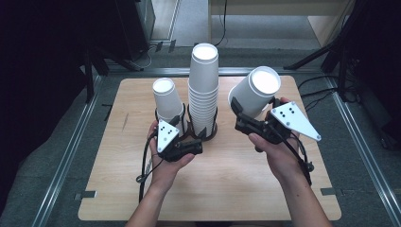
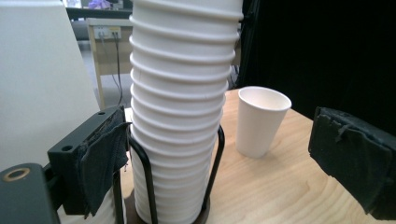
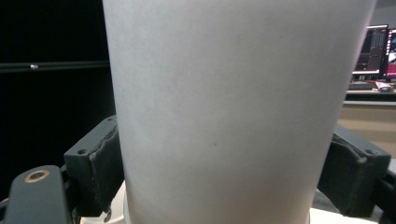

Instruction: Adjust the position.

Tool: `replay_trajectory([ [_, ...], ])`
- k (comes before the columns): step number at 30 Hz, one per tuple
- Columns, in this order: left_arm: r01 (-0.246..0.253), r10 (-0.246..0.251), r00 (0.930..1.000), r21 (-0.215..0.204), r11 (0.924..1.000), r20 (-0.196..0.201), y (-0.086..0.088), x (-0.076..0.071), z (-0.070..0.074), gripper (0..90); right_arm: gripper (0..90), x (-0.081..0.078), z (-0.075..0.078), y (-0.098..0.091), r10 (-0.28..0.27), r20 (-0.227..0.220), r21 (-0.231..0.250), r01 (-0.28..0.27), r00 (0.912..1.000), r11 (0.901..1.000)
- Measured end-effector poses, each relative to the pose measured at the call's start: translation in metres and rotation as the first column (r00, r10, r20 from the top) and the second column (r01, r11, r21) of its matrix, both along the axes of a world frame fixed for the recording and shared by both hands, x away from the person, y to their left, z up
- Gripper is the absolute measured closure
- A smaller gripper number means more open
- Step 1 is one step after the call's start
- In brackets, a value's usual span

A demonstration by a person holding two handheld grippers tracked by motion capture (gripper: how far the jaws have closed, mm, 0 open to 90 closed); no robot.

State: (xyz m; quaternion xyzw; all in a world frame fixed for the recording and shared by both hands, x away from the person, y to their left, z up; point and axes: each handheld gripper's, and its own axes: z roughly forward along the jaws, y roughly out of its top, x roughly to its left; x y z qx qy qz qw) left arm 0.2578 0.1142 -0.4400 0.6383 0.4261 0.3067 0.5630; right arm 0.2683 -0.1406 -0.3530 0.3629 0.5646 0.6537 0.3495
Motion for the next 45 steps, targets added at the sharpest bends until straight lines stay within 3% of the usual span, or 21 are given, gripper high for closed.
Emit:
replay_trajectory([
  [8,0.014,-0.014,0.9997,0.004,0.9999,-0.020,-0.002,-0.010,-0.011,5.1,13.2,-0.010,-0.023,-0.006,-0.007,-0.019,-0.025,0.006,0.9998,0.9997],
  [12,0.032,-0.032,0.9991,0.003,0.9995,-0.029,-0.006,-0.015,-0.015,5.0,13.2,-0.013,-0.045,-0.013,-0.016,-0.054,-0.027,0.015,0.9984,0.9995],
  [19,0.046,-0.044,0.9984,0.048,0.9978,-0.035,-0.007,-0.021,-0.020,5.0,13.2,-0.021,-0.070,-0.023,-0.025,-0.095,-0.035,0.021,0.9951,0.9992],
  [23,0.040,-0.036,0.9947,0.037,0.9985,-0.096,0.000,-0.024,-0.039,5.0,13.2,-0.025,-0.084,-0.028,-0.023,-0.112,-0.036,0.019,0.9934,0.9992],
  [26,0.045,-0.040,0.9935,0.051,0.9977,-0.107,0.002,-0.025,-0.044,5.0,13.2,-0.027,-0.093,-0.028,-0.034,-0.120,-0.084,0.024,0.9922,0.9962],
  [29,0.042,-0.037,0.9952,0.051,0.9978,-0.091,0.008,-0.029,-0.043,5.0,13.2,-0.030,-0.104,-0.028,-0.047,-0.129,-0.105,0.033,0.9906,0.9939],
  [32,0.043,-0.039,0.9946,0.034,0.9985,-0.096,0.013,-0.029,-0.042,5.0,13.2,-0.031,-0.116,-0.025,-0.088,-0.109,-0.192,0.065,0.9901,0.9792],
  [36,0.052,-0.049,0.9941,0.032,0.9981,-0.097,0.012,-0.030,-0.042,5.0,13.2,-0.030,-0.126,-0.021,-0.097,-0.112,-0.236,0.069,0.9890,0.9692],
  [38,0.078,-0.075,0.9919,0.022,0.9967,-0.103,0.009,-0.031,-0.042,5.0,13.2,-0.029,-0.133,-0.015,-0.108,-0.090,-0.303,0.076,0.9901,0.9501],
  [41,0.098,-0.095,0.9899,0.025,0.9948,-0.105,0.007,-0.032,-0.042,5.0,13.2,-0.028,-0.137,-0.011,-0.111,-0.074,-0.341,0.080,0.9910,0.9367],
  [45,0.119,-0.117,0.9876,0.015,0.9928,-0.105,0.005,-0.033,-0.040,5.0,13.2,-0.027,-0.143,-0.007,-0.129,-0.038,-0.416,0.102,0.9909,0.9036],
])
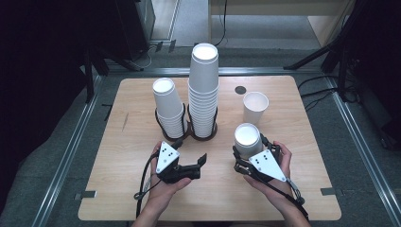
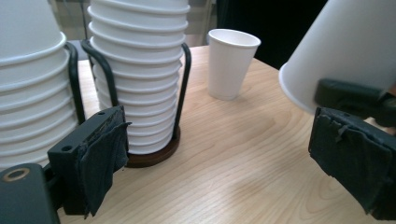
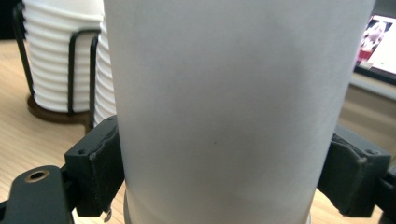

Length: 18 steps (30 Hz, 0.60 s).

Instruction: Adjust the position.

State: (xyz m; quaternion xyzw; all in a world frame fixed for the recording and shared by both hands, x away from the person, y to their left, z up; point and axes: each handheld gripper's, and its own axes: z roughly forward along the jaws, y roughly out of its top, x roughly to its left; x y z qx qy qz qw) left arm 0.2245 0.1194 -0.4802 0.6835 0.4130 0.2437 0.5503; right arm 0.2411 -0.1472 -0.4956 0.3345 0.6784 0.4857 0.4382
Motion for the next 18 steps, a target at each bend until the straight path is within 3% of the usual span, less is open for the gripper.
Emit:
replay_trajectory([
  [9,0.059,-0.059,0.9983,0.005,0.9983,0.000,-0.005,-0.003,0.003,5.1,13.2,-0.002,-0.007,0.007,-0.014,0.082,-0.171,0.028,0.9965,0.9849],
  [18,0.134,-0.134,0.9910,0.017,0.9908,-0.004,-0.015,-0.007,0.004,5.1,13.2,-0.005,-0.012,0.014,-0.006,0.192,-0.338,0.072,0.9814,0.9385],
])
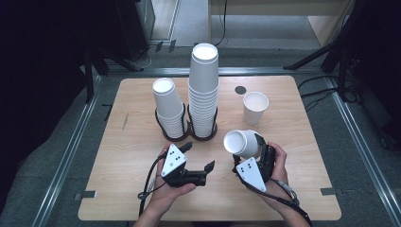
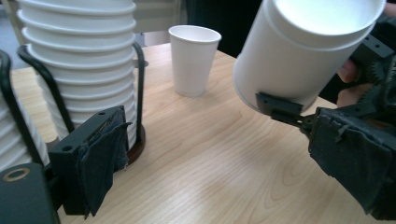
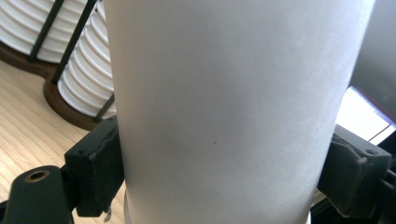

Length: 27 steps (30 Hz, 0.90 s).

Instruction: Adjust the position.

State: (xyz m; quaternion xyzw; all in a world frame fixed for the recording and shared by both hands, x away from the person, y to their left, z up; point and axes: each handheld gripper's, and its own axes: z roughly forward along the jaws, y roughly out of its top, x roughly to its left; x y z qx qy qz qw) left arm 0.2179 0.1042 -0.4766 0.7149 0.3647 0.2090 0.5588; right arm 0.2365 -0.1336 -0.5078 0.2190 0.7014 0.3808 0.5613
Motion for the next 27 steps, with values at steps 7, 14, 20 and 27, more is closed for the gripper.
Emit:
replay_trajectory([
  [7,0.020,-0.020,0.9998,-0.002,0.9998,-0.002,-0.004,-0.002,0.000,5.1,13.2,-0.004,-0.004,0.006,0.015,0.059,-0.096,-0.009,0.9981,0.9953],
  [14,0.046,-0.046,0.9989,0.006,0.9989,-0.002,-0.009,-0.004,-0.001,5.1,13.2,-0.008,-0.009,0.011,0.063,0.114,-0.191,-0.041,0.9915,0.9808],
  [20,0.065,-0.065,0.9979,0.019,0.9977,-0.004,-0.013,-0.005,-0.002,5.1,13.2,-0.009,-0.011,0.013,0.088,0.142,-0.251,-0.050,0.9860,0.9667],
  [27,0.076,-0.076,0.9971,0.025,0.9968,-0.005,-0.016,-0.006,-0.002,5.2,13.2,-0.012,-0.011,0.015,0.115,0.175,-0.311,-0.056,0.9778,0.9487],
])
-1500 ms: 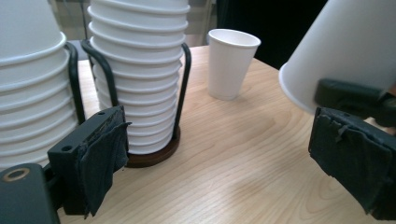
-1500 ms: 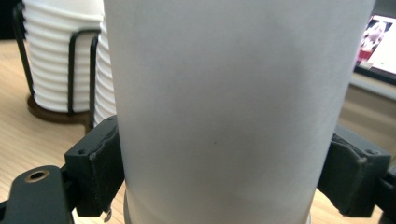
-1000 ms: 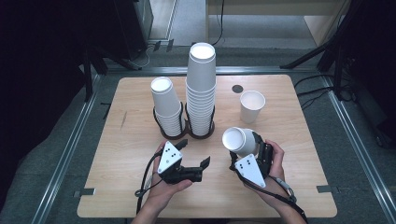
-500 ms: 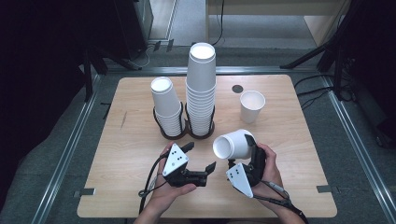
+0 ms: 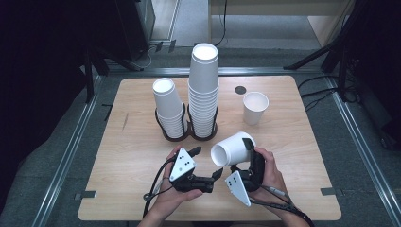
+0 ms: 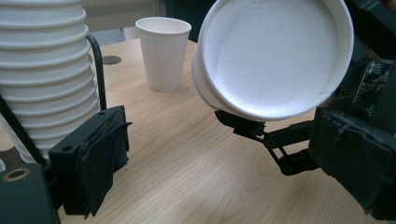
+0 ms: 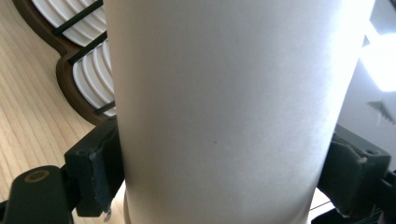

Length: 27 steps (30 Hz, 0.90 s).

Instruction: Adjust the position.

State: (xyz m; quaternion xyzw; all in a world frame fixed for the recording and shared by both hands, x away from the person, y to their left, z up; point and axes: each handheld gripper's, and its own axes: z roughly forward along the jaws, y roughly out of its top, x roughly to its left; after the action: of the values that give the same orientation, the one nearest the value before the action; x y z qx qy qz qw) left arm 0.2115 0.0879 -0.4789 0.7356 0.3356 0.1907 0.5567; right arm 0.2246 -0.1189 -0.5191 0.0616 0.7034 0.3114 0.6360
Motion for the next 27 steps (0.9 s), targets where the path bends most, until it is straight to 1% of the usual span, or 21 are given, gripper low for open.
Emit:
replay_trajectory([
  [1,0.003,-0.003,1.0000,0.002,1.0000,0.002,-0.0009,-0.0004,-0.0001,5.2,13.2,-0.0007,-0.0009,0.0004,0.005,0.014,-0.023,-0.004,0.9999,0.9997],
  [5,0.013,-0.013,0.9999,0.008,0.9999,0.002,-0.0021,-0.0010,-0.0002,5.2,13.2,-0.0015,-0.0015,0.0010,0.015,0.024,-0.052,-0.013,0.9996,0.9986],
  [8,0.022,-0.022,0.9998,0.004,0.9998,0.004,-0.0030,-0.0016,-0.0002,5.2,13.2,-0.0018,-0.0014,0.0015,0.022,0.019,-0.051,-0.021,0.9996,0.9985],
  [13,0.037,-0.037,0.9993,0.011,0.9992,0.007,-0.0047,-0.0030,0.0003,6.2,13.2,-0.0032,-0.0032,0.0028,0.038,0.016,-0.070,-0.037,0.9991,0.9969],
  [15,0.044,-0.044,0.9990,0.014,0.9989,0.009,-0.0054,-0.0035,0.0006,6.2,13.2,-0.0041,-0.0037,0.0038,0.047,0.019,-0.080,-0.046,0.9987,0.9958],
  [18,0.048,-0.048,0.9988,0.007,0.9988,0.006,-0.0061,-0.0040,0.0008,6.2,13.2,-0.0050,-0.0040,0.0047,0.059,0.021,-0.094,-0.057,0.9980,0.9940],
  [19,0.049,-0.049,0.9988,0.008,0.9988,0.006,-0.0064,-0.0041,0.0009,6.2,13.2,-0.0058,-0.0040,0.0054,0.072,0.021,-0.103,-0.069,0.9972,0.9923],
  [20,0.049,-0.049,0.9988,0.008,0.9988,0.006,-0.0064,-0.0041,0.0009,6.2,13.2,-0.0065,-0.0046,0.0058,0.075,0.019,-0.098,-0.073,0.9970,0.9925],
  [22,0.052,-0.052,0.9986,0.004,0.9986,0.002,-0.0061,-0.0041,0.0012,6.2,13.1,-0.0071,-0.0049,0.0066,0.087,0.018,-0.111,-0.084,0.9961,0.9903],
  [23,0.053,-0.053,0.9986,0.004,0.9986,0.001,-0.0060,-0.0040,0.0014,6.2,13.1,-0.0077,-0.0056,0.0071,0.088,0.016,-0.107,-0.086,0.9960,0.9905],
  [25,0.054,-0.054,0.9985,0.000,0.9985,-0.001,-0.0062,-0.0040,0.0016,6.2,13.1,-0.0084,-0.0059,0.0081,0.099,0.020,-0.117,-0.096,0.9949,0.9886],
  [27,0.056,-0.056,0.9984,0.004,0.9984,-0.002,-0.0064,-0.0039,0.0017,6.2,13.1,-0.0094,-0.0062,0.0091,0.107,0.018,-0.126,-0.104,0.9941,0.9866],
])
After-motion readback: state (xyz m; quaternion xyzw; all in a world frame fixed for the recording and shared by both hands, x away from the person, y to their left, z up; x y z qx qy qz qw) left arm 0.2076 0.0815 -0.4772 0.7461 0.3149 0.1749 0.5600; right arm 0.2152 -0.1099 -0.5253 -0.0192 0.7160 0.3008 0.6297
